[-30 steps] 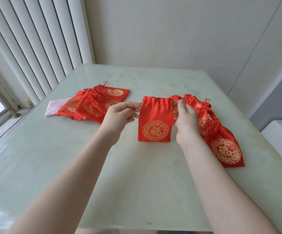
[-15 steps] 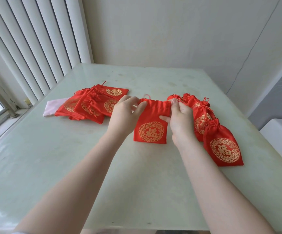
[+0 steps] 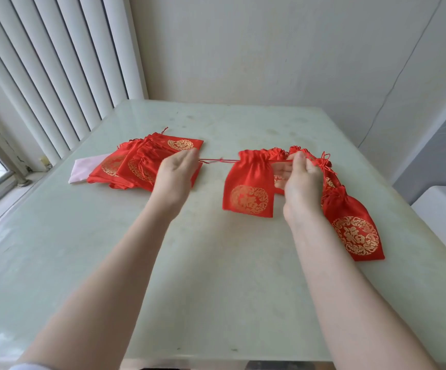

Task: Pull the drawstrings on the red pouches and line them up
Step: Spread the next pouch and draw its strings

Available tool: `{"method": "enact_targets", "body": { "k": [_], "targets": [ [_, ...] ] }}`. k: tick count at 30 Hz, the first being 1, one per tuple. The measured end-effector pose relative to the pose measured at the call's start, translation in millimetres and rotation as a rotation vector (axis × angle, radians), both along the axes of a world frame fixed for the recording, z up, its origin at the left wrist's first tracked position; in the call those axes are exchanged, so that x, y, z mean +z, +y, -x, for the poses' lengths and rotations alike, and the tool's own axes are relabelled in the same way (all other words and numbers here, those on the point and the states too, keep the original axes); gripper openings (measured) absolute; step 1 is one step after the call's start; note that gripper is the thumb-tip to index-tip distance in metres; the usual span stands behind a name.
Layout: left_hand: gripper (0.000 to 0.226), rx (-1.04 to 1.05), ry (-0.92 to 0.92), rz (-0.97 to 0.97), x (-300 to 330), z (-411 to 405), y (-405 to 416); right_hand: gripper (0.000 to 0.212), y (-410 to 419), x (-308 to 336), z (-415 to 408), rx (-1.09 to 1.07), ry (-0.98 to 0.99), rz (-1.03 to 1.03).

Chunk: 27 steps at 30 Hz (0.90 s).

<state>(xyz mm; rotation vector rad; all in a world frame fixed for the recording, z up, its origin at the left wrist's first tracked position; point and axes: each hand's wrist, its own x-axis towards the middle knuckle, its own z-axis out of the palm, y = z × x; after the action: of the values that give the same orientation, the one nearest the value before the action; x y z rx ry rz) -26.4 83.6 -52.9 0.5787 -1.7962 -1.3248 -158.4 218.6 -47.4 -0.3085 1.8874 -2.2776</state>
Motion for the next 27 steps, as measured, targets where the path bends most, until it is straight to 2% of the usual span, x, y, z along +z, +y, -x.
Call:
{"method": "enact_targets", "body": {
  "k": [3, 5, 9, 13, 15, 17, 20, 24, 26, 27],
  "targets": [
    [0.042, -0.043, 0.25, -0.459, -5, -2, -6, 0.032, 6, -5, 11, -0.052, -0.075, 0.015],
    [0.04, -0.028, 0.31, -0.616, -11, 1, -5, 0.031, 3, -10, 9, -0.024, -0.16, 0.039],
    [0.038, -0.024, 0.396, -0.82, -17, 7, -3, 0.03, -4, -9, 4, 0.098, -0.445, 0.395],
    [0.039, 0.017, 0.456, -0.924, -12, 9, -6, 0.038, -12, -5, 4, 0.234, -0.645, 0.677],
    [0.04, 0.0, 0.458, -0.995, -10, 9, -9, 0.042, -18, -1, 7, 0.31, -0.745, 0.743],
    [0.042, -0.021, 0.452, -1.077, -4, 10, -13, 0.043, -27, 5, 15, 0.325, -0.81, 0.708],
    [0.042, -0.087, 0.608, -1.162, 16, 14, -16, 0.04, -41, 23, 26, 0.333, -0.724, 0.597],
    [0.04, -0.152, 0.804, -0.955, 48, 18, -19, 0.035, -42, 65, 22, 0.512, -0.384, 0.661],
    [0.038, -0.14, 0.725, -0.865, 49, 14, -19, 0.033, -37, 72, 18, 0.67, -0.235, 0.599],
    [0.038, -0.095, 0.615, -0.825, 43, 12, -17, 0.034, -35, 68, 17, 0.737, -0.194, 0.501]
  ]
}}
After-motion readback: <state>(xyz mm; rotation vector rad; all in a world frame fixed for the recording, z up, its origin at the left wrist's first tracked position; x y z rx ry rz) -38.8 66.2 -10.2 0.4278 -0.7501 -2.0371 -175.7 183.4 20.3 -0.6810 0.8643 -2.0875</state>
